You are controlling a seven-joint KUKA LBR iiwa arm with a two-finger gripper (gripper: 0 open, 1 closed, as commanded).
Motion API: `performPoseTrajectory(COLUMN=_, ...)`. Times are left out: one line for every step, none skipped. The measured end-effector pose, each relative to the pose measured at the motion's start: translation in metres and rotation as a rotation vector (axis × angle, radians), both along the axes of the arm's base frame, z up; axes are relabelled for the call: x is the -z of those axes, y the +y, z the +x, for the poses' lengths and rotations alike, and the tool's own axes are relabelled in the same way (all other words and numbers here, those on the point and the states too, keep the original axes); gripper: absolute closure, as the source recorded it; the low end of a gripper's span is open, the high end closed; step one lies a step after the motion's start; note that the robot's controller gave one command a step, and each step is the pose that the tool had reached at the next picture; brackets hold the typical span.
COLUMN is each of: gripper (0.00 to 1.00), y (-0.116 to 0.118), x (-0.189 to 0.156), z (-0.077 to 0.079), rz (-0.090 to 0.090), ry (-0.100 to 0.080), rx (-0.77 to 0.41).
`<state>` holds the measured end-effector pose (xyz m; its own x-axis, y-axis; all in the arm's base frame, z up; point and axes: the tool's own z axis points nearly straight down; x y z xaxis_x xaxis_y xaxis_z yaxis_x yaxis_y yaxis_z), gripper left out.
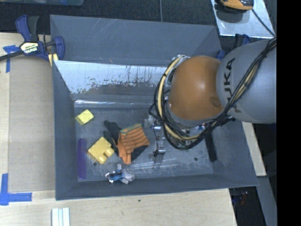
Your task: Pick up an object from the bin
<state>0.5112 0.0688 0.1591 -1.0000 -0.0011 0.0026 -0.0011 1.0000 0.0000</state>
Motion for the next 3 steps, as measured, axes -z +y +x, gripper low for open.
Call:
performPoseTrajectory(gripper=0.0, y=0.0, x=-0.002, z=0.002, rz=0.001, ry=-0.005, rx=0.002)
performPoseTrajectory(gripper=0.0, y=0.031, x=0.073, z=0.035, rz=0.002, ry=-0.009, rx=0.255)
performPoseTrajectory(gripper=0.0, y=0.035, x=0.067, z=0.041, rz=0.0, ry=-0.008, rx=0.147)
